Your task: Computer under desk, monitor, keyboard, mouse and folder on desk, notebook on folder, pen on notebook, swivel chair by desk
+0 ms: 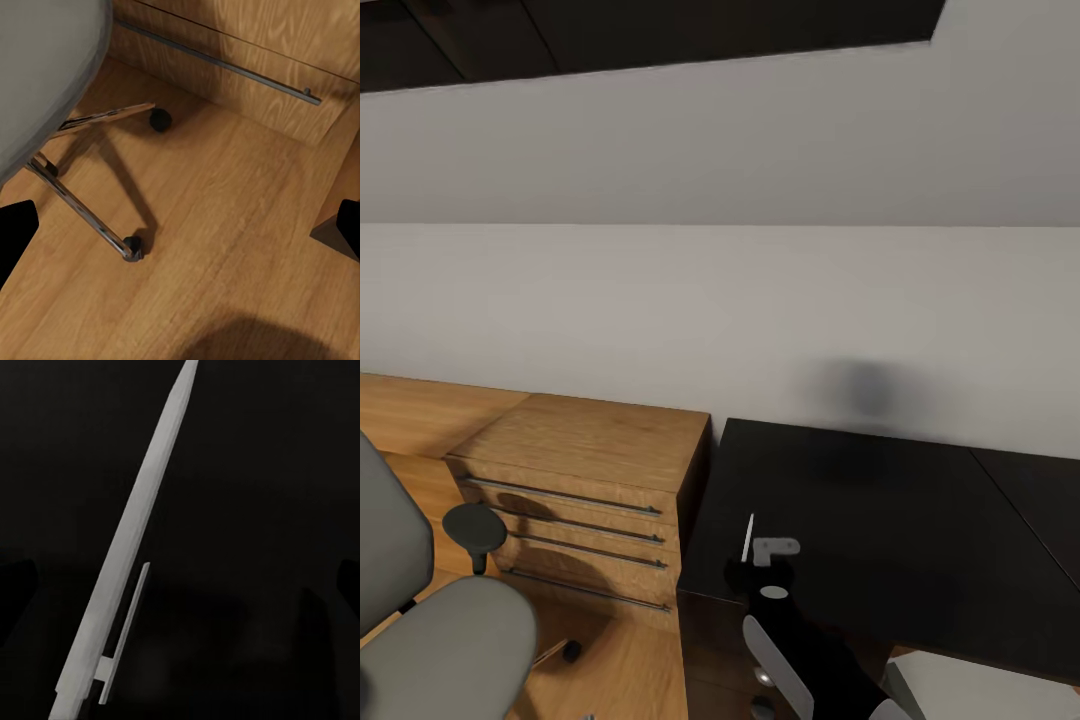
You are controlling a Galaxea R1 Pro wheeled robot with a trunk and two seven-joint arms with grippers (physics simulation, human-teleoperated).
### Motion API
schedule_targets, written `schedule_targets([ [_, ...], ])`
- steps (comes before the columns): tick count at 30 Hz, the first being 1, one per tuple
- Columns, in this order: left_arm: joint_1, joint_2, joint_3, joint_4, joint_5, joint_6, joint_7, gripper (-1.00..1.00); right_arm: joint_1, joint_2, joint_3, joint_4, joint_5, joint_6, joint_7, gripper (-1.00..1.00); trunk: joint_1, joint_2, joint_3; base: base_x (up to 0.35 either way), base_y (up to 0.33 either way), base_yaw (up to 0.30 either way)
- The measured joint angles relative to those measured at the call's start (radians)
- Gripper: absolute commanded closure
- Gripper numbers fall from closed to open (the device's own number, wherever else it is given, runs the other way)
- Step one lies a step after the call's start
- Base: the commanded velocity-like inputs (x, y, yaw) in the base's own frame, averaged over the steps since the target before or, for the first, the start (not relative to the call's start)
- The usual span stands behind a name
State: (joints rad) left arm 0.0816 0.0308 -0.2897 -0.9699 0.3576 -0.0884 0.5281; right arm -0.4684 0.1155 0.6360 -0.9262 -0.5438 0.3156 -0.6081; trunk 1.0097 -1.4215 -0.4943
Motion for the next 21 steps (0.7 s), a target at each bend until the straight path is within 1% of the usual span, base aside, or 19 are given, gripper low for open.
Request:
schedule_targets([
  [1, 0.0, 0.0, 0.0, 0.0, 0.0, 0.0, 0.0, -1.0, 0.0, 0.0, 0.0, 0.0, -0.004, 0.001, 0.0, -1.0, 0.0, 0.0, 0.0, 0.0, 0.0, 0.0],
  [2, 0.0, 0.0, 0.0, 0.0, 0.0, 0.0, 0.0, -1.0, 0.0, 0.0, 0.0, 0.004, -0.015, 0.008, 0.0, -1.0, 0.004, -0.007, -0.003, 0.0, 0.0, 0.0],
  [3, 0.0, 0.0, 0.0, 0.0, 0.0, 0.0, 0.0, -1.0, 0.0, 0.0, 0.0, 0.005, -0.017, 0.01, 0.0, -1.0, 0.008, -0.014, -0.006, 0.0, 0.0, 0.0],
  [5, 0.0, 0.0, 0.0, 0.0, 0.0, 0.0, 0.0, -1.0, 0.0, 0.0, 0.0, 0.007, -0.01, 0.015, 0.0, -1.0, 0.008, -0.014, -0.006, 0.0, 0.0, 0.0],
  [21, 0.0, 0.0, 0.0, 0.0, 0.0, 0.0, 0.0, -1.0, 0.0, -0.001, -0.002, 0.006, -0.01, 0.018, 0.0, -1.0, 0.008, -0.014, -0.006, 0.0, 0.0, 0.0],
])
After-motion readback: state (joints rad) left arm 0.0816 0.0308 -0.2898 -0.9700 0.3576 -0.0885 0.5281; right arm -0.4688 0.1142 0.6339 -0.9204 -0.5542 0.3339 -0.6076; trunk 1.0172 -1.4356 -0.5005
